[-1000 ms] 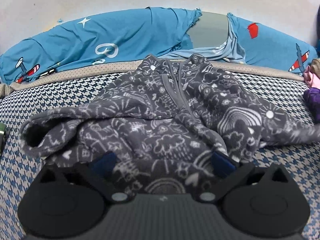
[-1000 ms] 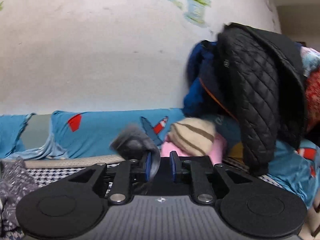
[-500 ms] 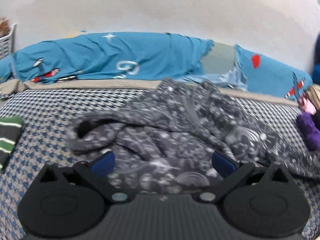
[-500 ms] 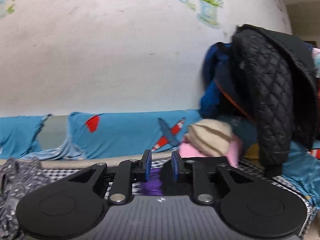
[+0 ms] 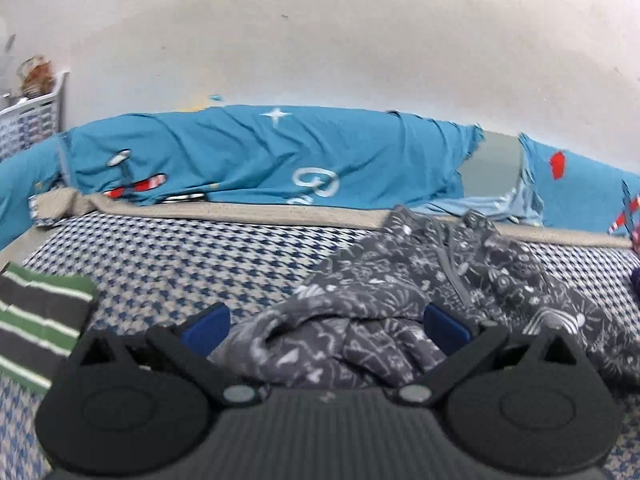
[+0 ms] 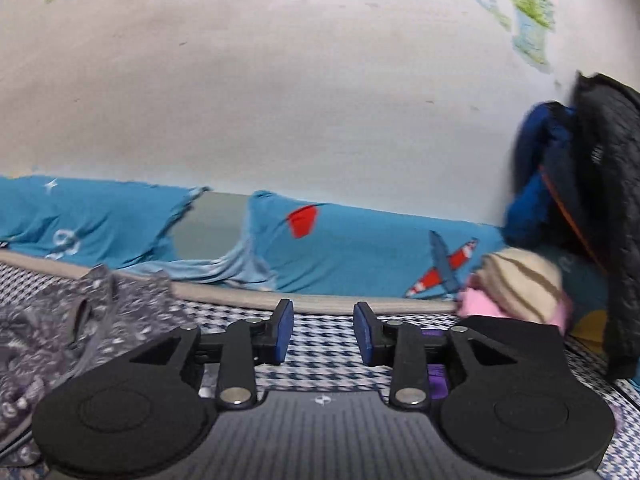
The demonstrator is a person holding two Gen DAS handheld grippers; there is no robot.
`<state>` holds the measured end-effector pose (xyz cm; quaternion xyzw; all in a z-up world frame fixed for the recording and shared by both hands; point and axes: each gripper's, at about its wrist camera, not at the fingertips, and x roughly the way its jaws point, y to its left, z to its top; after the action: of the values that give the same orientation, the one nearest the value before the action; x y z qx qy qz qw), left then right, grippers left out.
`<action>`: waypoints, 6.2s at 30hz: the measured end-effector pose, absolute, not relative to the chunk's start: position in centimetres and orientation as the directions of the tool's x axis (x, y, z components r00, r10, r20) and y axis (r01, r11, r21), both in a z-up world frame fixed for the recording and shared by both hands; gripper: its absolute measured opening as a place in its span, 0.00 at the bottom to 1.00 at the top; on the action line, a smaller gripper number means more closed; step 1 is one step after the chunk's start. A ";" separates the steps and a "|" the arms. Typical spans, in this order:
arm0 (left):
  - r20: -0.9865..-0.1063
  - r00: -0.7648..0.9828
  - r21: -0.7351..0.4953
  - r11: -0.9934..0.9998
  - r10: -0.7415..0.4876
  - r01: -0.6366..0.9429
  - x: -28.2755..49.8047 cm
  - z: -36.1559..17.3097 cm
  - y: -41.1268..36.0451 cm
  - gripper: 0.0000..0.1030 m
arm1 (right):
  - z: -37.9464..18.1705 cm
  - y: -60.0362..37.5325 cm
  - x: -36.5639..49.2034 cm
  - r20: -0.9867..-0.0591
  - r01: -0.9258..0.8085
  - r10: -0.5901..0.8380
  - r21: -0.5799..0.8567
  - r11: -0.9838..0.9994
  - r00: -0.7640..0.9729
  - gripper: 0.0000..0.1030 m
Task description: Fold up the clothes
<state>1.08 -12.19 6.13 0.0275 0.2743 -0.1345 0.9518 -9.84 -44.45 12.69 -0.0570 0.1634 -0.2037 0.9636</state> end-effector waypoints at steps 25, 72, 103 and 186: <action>-0.656 0.716 0.246 0.830 -0.239 0.501 9.2 0.4 -21.5 0.80 | 10.7 -40.0 -6.0 -0.333 0.220 -0.290 -0.232 0.948 0.897 0.38; -0.479 0.878 -0.028 1.000 -0.025 0.013 10.4 6.3 -6.3 0.19 | 8.0 -38.0 -2.2 -0.404 0.164 -0.246 -0.229 0.960 0.881 0.38; -0.559 0.782 0.241 0.849 -0.275 0.470 10.1 4.6 -17.3 0.80 | 7.4 -36.4 -1.6 -0.421 0.085 -0.198 -0.273 0.958 0.885 0.38; -0.597 0.688 0.207 0.907 0.413 -0.366 3.5 6.0 8.0 0.19 | 6.3 -35.8 -0.5 -0.442 0.046 -0.164 -0.265 0.963 0.882 0.38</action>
<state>3.55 8.03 5.99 0.0359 0.3335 0.2122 0.9179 -0.50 -35.84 6.27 -0.1242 0.2370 -0.0545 0.9620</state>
